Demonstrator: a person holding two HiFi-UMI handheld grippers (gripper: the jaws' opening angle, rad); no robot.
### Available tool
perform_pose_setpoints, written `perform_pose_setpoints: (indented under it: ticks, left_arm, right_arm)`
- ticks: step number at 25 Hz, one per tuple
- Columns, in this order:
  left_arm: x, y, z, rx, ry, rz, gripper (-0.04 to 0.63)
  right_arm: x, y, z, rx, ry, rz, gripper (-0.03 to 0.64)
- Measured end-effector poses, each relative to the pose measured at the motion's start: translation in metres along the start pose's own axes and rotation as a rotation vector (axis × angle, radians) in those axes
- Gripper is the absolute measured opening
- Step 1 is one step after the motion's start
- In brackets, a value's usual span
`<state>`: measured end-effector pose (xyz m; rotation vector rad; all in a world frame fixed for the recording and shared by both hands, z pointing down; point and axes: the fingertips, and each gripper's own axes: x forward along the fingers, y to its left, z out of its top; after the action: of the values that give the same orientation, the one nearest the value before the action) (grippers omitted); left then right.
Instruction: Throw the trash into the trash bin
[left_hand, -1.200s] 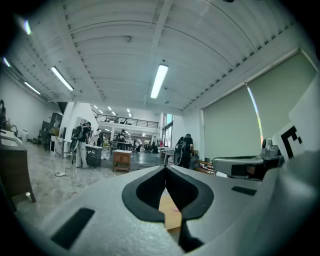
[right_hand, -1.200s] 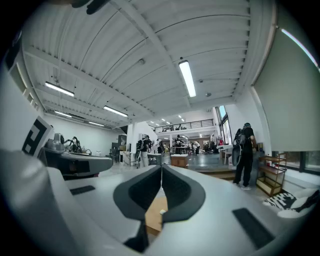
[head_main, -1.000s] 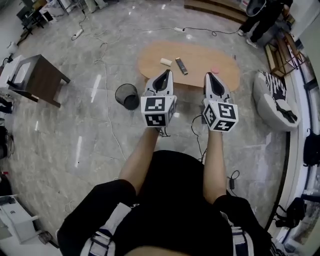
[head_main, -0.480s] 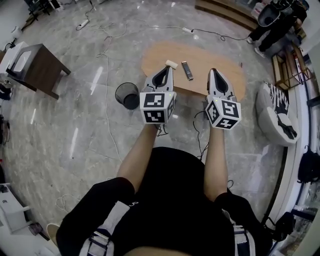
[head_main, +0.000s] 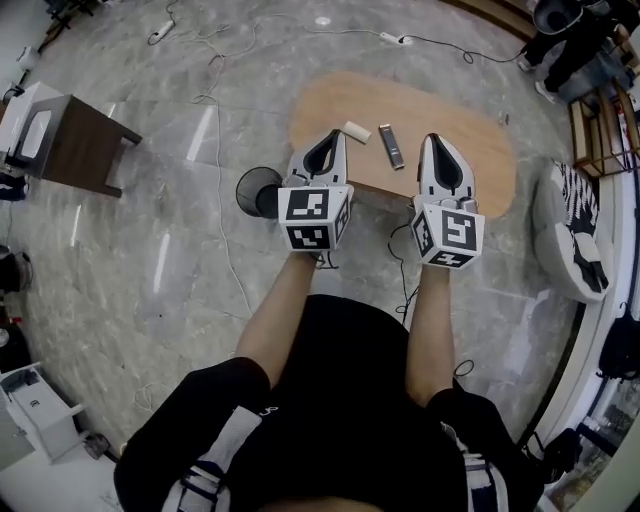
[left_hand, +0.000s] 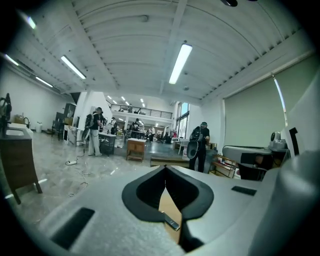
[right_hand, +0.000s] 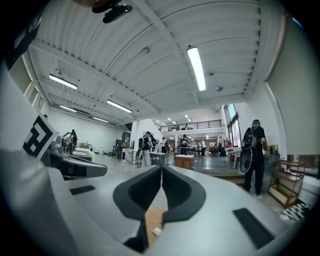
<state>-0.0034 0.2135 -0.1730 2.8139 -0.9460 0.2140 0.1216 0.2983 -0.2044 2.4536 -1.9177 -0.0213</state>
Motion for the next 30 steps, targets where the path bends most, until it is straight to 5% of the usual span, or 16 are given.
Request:
perform_pose_setpoints:
  ticks: [9, 18, 24, 30]
  left_arm:
    - [0.141, 0.083, 0.008, 0.059, 0.075, -0.014, 0.006]
    - [0.211, 0.106, -0.003, 0.101, 0.097, -0.033, 0.006]
    - [0.24, 0.122, -0.049, 0.048, 0.167, 0.017, 0.006]
    - [0.26, 0.13, -0.138, -0.065, 0.261, 0.086, 0.006]
  right_arm:
    - [0.164, -0.021, -0.031, 0.06, 0.052, -0.027, 0.012]
    - [0.228, -0.031, -0.064, 0.079, 0.097, -0.033, 0.012]
    - [0.243, -0.032, -0.118, 0.125, 0.183, 0.014, 0.012]
    - [0.25, -0.041, -0.205, 0.162, 0.304, 0.018, 0.012]
